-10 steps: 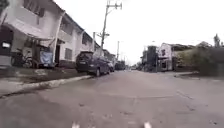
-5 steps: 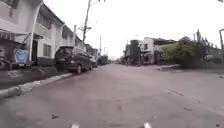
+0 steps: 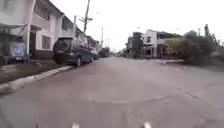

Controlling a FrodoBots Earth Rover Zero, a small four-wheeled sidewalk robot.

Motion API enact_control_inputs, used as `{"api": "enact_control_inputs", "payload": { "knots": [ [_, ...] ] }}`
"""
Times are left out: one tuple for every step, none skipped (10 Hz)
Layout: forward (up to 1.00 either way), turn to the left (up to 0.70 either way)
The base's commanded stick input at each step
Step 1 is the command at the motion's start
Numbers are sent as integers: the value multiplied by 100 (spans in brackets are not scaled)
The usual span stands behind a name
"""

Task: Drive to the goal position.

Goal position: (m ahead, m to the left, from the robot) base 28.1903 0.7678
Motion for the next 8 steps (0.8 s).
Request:
{"api": "enact_control_inputs", "payload": {
  "knots": [
    [70,0],
    [70,0],
    [70,0],
    [70,0],
    [70,0],
    [70,0],
    [70,0],
    [70,0]
  ]
}}
